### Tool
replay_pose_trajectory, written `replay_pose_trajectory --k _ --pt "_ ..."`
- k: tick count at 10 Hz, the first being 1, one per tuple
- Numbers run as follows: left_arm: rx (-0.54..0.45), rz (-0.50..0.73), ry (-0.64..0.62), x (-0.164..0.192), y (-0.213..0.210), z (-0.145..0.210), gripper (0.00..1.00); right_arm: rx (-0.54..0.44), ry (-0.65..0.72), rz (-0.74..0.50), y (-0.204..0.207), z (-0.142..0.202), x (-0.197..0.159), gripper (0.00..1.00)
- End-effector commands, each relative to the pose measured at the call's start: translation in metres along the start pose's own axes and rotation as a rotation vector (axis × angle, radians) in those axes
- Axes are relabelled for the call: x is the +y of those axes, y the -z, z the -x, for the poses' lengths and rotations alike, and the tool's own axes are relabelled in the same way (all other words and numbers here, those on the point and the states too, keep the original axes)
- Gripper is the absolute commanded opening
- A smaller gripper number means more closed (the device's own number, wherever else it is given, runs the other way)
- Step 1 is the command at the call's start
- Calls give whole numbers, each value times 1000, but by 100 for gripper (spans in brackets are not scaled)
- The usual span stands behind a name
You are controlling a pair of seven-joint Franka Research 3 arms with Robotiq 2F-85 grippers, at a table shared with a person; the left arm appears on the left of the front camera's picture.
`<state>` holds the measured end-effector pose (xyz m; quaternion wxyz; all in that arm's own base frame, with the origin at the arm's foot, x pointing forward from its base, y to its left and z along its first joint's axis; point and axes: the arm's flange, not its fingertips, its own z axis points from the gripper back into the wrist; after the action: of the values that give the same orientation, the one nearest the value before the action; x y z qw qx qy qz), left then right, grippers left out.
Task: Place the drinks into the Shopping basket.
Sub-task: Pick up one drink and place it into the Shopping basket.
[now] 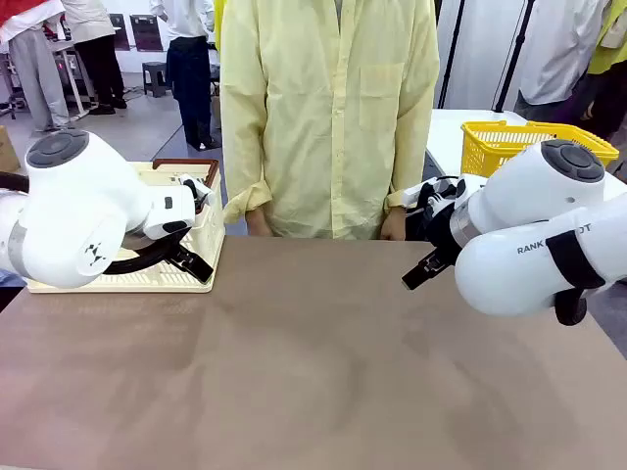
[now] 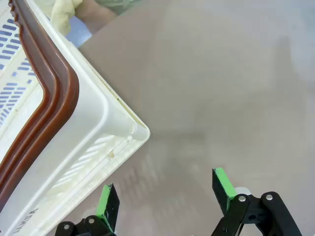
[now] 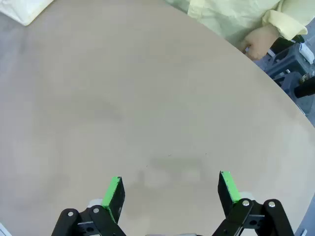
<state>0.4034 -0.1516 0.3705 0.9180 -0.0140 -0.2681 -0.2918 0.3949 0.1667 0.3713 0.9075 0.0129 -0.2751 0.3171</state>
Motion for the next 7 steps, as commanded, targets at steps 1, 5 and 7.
replay_pose_trajectory --k 1,5,7 --pt "0 0 0 0 0 0 100 0 0 0 0 0 0 100" --pt "0 0 0 0 0 0 100 0 0 0 0 0 0 100" --pt "0 0 0 0 0 0 100 0 0 0 0 0 0 100"
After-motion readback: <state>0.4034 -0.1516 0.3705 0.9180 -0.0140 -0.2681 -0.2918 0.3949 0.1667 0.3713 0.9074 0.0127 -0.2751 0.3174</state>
